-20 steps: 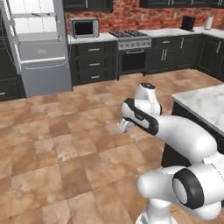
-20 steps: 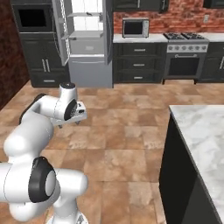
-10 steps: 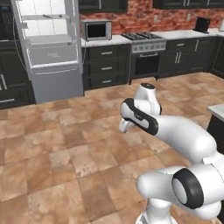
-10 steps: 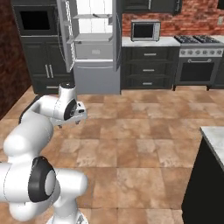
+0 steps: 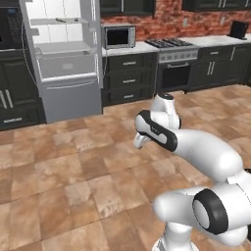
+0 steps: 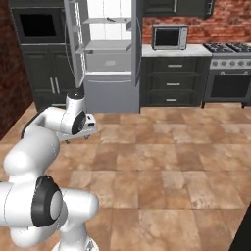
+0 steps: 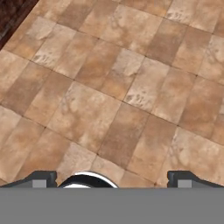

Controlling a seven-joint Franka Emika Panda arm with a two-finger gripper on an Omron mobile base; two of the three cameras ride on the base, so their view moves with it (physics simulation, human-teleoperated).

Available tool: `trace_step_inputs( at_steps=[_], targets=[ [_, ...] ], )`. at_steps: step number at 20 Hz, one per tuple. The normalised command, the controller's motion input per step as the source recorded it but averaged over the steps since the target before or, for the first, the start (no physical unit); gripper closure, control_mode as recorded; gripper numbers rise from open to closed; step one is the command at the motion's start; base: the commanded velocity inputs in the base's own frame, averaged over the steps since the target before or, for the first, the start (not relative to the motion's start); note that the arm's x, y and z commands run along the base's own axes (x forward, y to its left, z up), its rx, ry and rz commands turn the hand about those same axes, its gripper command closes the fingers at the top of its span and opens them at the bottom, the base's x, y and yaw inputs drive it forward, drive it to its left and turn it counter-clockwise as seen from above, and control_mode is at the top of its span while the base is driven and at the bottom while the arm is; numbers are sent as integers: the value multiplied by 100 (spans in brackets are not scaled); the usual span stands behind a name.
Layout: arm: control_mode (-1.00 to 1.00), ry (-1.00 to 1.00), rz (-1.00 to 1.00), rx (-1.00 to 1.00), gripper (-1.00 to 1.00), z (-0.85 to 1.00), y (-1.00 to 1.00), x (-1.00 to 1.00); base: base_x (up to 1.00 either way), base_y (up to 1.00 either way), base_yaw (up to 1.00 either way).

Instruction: Gather the lemon wedge and tomato from the fridge and place them on a tray on the dining counter. Then gather the fishs from the fridge and place them on the other tray.

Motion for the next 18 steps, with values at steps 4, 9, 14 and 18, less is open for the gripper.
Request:
trace_step_inputs(
  at_steps=[4,9,14,18],
  targets=[
    [100,0,0,0,-100,0,0,0,71,50,0],
    [100,0,0,0,-100,0,0,0,72,45,0],
    [100,0,0,0,-100,0,0,0,72,43,0],
    [100,0,0,0,-100,0,0,0,76,38,0]
  ],
)
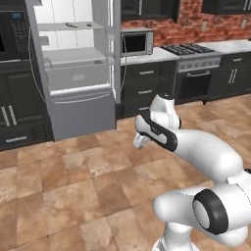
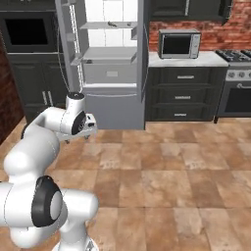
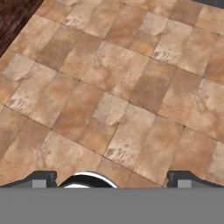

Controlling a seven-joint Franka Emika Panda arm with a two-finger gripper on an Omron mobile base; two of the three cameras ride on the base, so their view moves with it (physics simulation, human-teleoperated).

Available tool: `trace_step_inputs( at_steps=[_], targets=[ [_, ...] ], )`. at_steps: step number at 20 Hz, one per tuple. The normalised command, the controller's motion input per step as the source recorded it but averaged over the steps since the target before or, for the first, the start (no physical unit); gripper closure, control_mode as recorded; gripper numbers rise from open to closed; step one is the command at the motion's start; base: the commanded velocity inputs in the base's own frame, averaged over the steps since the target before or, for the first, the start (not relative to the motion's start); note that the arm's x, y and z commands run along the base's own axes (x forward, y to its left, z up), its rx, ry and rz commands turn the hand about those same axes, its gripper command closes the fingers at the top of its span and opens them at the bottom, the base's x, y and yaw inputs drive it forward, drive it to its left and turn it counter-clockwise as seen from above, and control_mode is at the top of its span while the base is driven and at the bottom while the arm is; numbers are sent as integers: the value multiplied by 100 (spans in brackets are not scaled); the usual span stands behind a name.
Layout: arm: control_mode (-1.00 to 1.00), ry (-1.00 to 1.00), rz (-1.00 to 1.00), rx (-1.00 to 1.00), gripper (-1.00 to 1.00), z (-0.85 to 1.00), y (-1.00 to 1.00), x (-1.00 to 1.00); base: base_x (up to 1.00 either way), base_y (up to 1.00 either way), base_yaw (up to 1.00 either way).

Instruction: Gather the lemon wedge and tomato from the fridge and place them on a tray on the dining counter. Then gather the fishs from the fridge and place them on the other tray.

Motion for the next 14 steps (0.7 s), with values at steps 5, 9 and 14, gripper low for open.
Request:
trace_step_inputs(
  at_steps=[5,9,14],
  targets=[
    [100,0,0,0,-100,0,0,0,72,38,0],
    [100,0,0,0,-100,0,0,0,73,52,0],
    [100,0,0,0,-100,0,0,0,76,57,0]
  ],
)
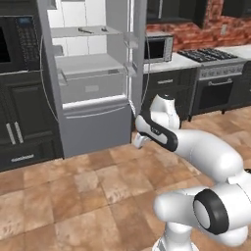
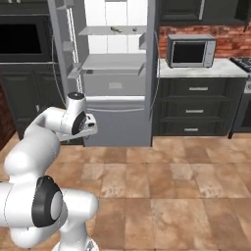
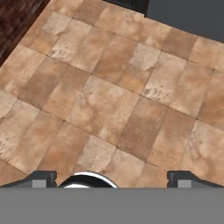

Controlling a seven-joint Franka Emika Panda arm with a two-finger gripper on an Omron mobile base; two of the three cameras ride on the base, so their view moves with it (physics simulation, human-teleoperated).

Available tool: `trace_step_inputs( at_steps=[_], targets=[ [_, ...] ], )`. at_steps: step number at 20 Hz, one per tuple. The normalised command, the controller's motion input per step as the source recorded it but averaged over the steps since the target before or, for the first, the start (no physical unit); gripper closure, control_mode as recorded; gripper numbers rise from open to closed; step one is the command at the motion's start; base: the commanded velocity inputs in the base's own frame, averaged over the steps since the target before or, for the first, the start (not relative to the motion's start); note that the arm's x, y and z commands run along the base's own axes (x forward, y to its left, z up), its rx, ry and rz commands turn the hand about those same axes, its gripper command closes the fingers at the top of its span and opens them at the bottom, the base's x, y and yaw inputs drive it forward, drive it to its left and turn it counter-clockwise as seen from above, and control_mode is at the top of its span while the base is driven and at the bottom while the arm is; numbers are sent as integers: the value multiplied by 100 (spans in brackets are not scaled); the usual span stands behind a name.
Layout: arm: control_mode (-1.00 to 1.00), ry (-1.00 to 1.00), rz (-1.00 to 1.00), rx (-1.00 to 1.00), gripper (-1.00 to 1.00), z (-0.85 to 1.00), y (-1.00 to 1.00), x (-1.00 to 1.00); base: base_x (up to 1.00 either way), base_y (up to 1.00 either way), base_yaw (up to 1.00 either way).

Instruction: Gather the lemon wedge and tomato from the fridge and place them on a tray on the dining counter. Then gather the fishs from the fridge and place them on the other tray.

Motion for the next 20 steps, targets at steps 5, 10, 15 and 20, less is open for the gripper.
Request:
trace_step_inputs(
  at_steps=[5,10,15,20],
  targets=[
    [100,0,0,0,-100,0,0,0,81,46,0],
    [100,0,0,0,-100,0,0,0,78,10,0],
    [100,0,0,0,-100,0,0,0,72,13,0],
    [100,0,0,0,-100,0,0,0,80,13,-1]
  ],
)
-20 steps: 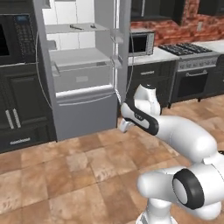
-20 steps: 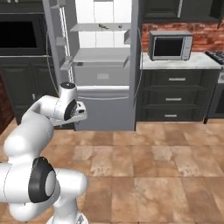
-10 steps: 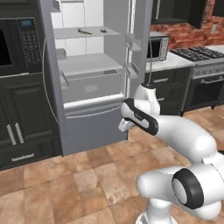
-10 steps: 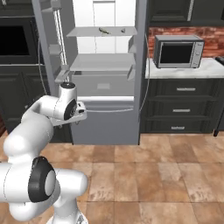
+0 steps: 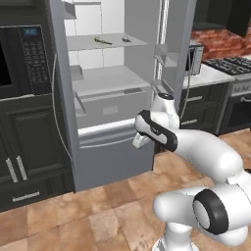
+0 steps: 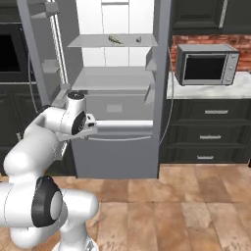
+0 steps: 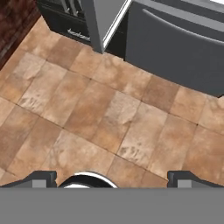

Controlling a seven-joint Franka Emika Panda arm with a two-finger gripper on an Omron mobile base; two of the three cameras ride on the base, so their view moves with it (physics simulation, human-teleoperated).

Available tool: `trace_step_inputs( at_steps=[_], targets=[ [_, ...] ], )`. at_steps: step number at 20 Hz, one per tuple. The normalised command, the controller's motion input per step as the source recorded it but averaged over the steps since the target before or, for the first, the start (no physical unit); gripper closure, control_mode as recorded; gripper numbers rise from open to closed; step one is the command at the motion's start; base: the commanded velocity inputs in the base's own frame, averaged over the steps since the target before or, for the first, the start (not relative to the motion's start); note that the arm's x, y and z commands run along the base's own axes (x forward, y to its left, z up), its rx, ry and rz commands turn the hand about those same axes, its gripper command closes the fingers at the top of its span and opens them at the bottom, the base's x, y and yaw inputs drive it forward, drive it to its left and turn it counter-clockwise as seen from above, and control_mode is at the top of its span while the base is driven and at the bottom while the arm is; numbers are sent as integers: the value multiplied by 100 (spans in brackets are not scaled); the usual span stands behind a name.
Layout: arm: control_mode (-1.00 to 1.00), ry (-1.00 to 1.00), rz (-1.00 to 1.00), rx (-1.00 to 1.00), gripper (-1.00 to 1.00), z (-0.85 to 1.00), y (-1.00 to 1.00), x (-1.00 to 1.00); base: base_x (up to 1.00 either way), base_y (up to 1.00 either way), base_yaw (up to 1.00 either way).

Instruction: Gather the lemon wedge and tomato from the fridge and place them on a tray on the dining counter. Then gather the fishs from the fridge and place them on the other tray.

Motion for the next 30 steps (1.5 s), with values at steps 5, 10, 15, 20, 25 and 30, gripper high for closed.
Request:
trace_step_inputs(
  at_steps=[5,10,15,20,25,30],
  targets=[
    [100,0,0,0,-100,0,0,0,86,10,-1],
    [100,0,0,0,-100,0,0,0,72,1,-1],
    [100,0,0,0,-100,0,0,0,52,0,-3],
    [100,0,0,0,-100,0,0,0,34,0,-3],
    [100,0,0,0,-100,0,0,0,43,0,-1],
    [100,0,0,0,-100,0,0,0,51,-12,0]
  ],
)
